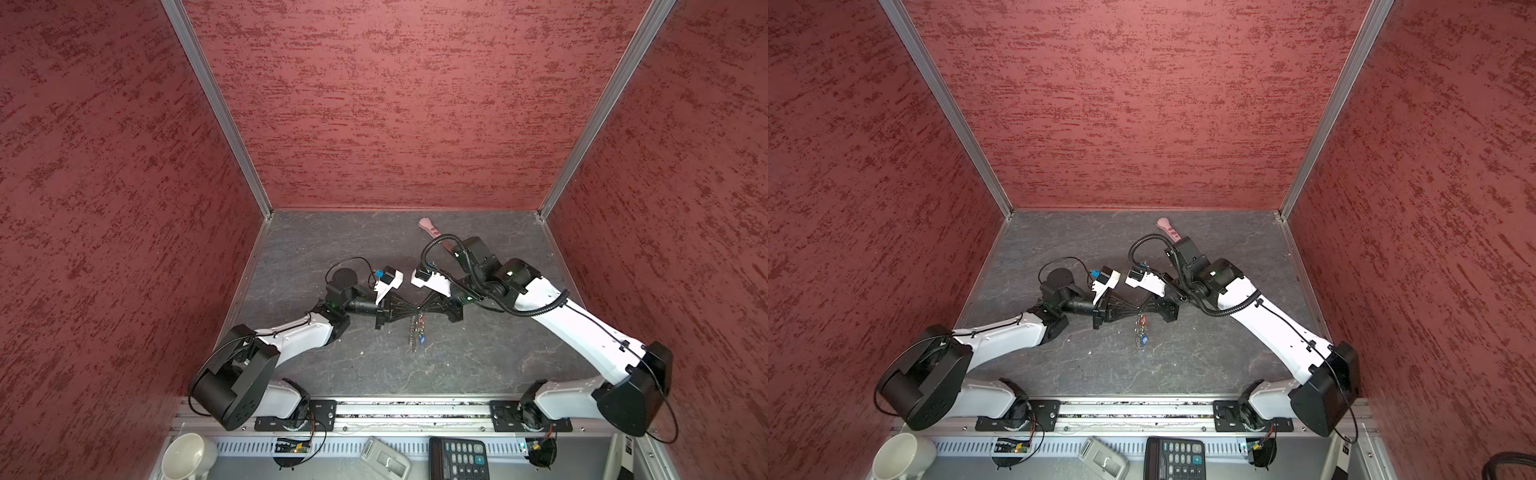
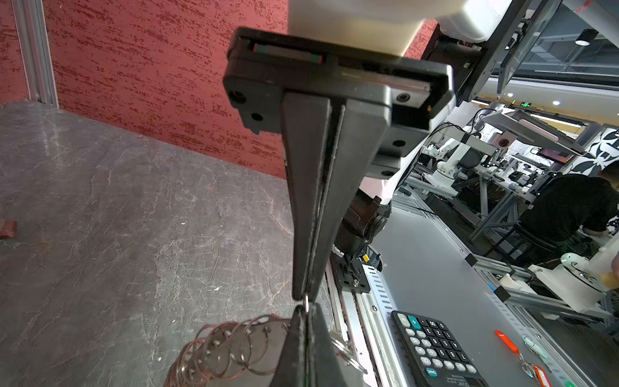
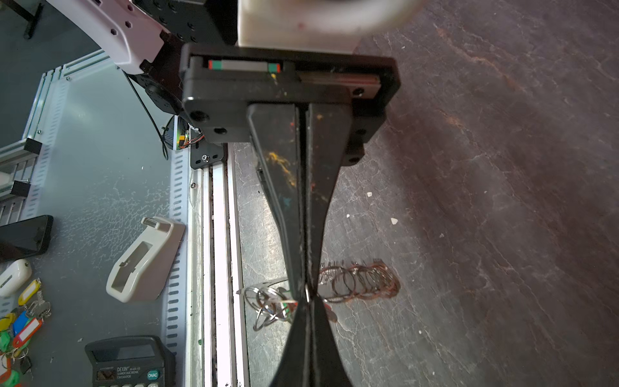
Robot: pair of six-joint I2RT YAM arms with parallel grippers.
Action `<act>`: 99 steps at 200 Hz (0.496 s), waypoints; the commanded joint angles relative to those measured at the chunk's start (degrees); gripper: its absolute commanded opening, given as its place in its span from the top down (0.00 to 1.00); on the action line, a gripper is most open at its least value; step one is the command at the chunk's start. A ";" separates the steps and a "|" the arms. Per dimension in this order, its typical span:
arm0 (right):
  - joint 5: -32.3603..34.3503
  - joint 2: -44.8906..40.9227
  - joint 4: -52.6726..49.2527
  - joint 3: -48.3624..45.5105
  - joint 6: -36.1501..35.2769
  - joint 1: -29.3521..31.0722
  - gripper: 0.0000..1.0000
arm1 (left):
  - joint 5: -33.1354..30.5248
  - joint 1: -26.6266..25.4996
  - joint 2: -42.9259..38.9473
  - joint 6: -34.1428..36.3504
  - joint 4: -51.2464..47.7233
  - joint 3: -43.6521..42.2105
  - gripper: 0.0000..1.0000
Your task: Put the keys on the keyring
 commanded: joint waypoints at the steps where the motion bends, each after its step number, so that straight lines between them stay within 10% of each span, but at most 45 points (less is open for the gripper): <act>1: -0.09 -3.56 6.72 -0.77 1.48 0.43 0.92 | -2.88 -0.68 -0.77 -0.44 3.36 0.21 1.00; 33: 5.46 -11.46 16.26 -9.24 8.01 -0.14 0.76 | -6.37 -0.83 -0.82 -1.96 8.71 -2.24 1.00; 99: 5.02 -15.81 27.32 -20.74 15.50 -0.23 0.78 | -11.27 -2.54 0.79 -3.32 16.90 -4.05 1.00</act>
